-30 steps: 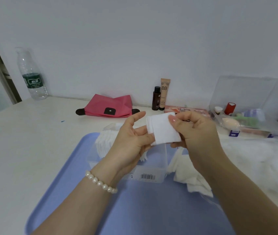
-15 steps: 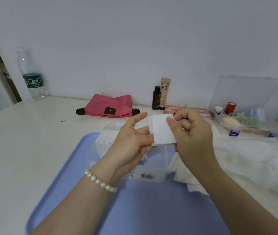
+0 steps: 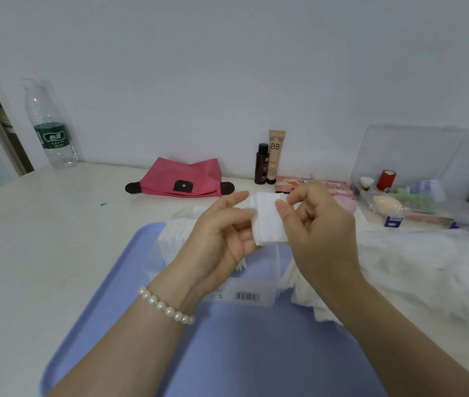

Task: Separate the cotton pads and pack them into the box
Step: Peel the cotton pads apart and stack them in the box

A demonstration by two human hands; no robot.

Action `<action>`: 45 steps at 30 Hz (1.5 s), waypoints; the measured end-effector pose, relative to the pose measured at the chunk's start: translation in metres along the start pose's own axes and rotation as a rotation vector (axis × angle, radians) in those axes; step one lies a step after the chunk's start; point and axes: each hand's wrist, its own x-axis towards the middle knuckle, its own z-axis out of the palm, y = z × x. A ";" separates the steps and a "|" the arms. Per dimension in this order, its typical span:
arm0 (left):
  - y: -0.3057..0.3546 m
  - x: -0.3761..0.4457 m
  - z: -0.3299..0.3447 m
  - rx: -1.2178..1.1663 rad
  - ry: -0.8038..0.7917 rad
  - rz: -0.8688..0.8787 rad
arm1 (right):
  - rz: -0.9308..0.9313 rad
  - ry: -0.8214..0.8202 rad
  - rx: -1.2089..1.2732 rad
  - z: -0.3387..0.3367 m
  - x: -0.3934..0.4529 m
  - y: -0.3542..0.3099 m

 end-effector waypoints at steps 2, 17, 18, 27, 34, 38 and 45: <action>-0.001 0.000 0.001 0.079 0.043 0.016 | 0.013 -0.024 -0.011 -0.001 0.002 -0.002; 0.000 0.002 -0.007 0.398 0.165 0.145 | -0.051 -0.907 -0.625 -0.042 0.029 0.009; 0.000 0.001 -0.007 0.409 0.171 0.144 | -0.068 -0.910 -0.686 -0.039 0.028 0.011; 0.000 0.002 -0.007 0.507 0.231 0.172 | 0.164 -0.627 -0.156 -0.068 0.044 0.005; -0.003 0.004 -0.012 0.552 0.275 0.180 | 0.444 -0.512 0.124 -0.074 0.047 0.010; -0.006 0.002 -0.006 0.703 0.294 0.237 | 0.583 -0.427 0.417 -0.062 0.045 0.006; -0.008 -0.001 -0.005 0.671 0.182 0.222 | 0.498 -0.357 0.579 -0.048 0.038 -0.002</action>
